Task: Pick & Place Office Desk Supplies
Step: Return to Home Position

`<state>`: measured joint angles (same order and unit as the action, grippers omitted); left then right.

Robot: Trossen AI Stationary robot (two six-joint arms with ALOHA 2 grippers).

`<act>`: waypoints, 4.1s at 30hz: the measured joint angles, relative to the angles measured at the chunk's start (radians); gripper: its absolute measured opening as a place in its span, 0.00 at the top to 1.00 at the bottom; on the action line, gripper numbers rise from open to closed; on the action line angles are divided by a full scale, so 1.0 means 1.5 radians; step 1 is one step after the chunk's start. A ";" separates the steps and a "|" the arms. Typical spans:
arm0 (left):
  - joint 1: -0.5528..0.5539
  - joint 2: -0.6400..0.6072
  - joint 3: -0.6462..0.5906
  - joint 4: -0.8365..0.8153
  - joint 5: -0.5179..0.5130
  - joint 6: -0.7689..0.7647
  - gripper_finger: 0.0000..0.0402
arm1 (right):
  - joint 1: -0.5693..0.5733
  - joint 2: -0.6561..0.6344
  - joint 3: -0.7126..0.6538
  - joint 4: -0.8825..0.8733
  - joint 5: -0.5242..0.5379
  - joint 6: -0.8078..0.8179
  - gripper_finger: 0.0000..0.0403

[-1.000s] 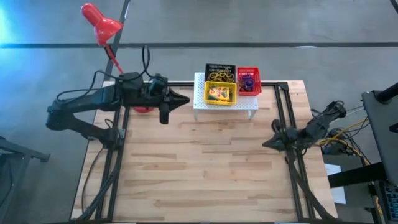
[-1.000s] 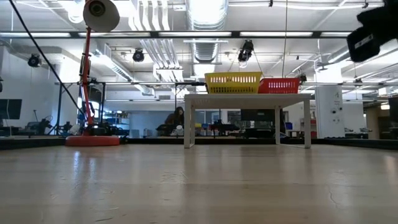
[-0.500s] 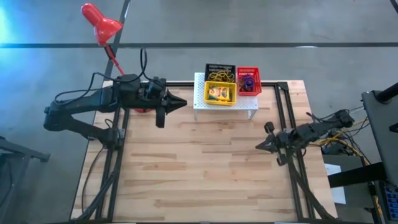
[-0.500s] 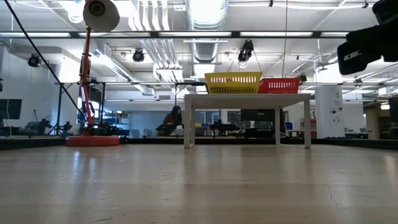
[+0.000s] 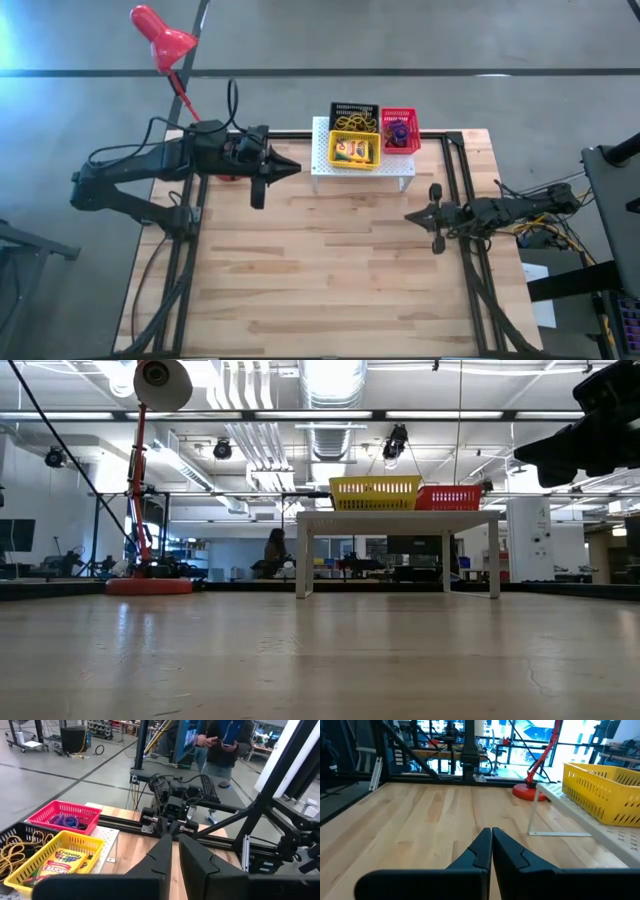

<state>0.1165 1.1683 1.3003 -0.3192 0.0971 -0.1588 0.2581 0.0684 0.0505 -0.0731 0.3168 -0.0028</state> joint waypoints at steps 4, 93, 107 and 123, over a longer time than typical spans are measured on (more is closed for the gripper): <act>0.000 -0.003 -0.010 0.016 0.000 0.000 0.90 | 0.000 0.000 0.000 0.000 0.000 0.000 0.98; -0.049 -0.768 -0.865 0.228 -0.048 0.046 0.90 | -0.166 -0.045 -0.027 0.055 -0.214 0.037 0.98; -0.049 -0.768 -0.865 0.227 -0.048 0.046 0.90 | -0.168 -0.040 -0.027 0.056 -0.210 0.035 0.98; -0.049 -0.768 -0.865 0.227 -0.048 0.046 0.90 | -0.168 -0.039 -0.027 0.055 -0.210 0.036 0.98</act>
<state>0.0437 0.0170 0.0025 0.0219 0.0257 -0.0902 0.0063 0.0093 0.0093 0.0090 0.0013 0.0513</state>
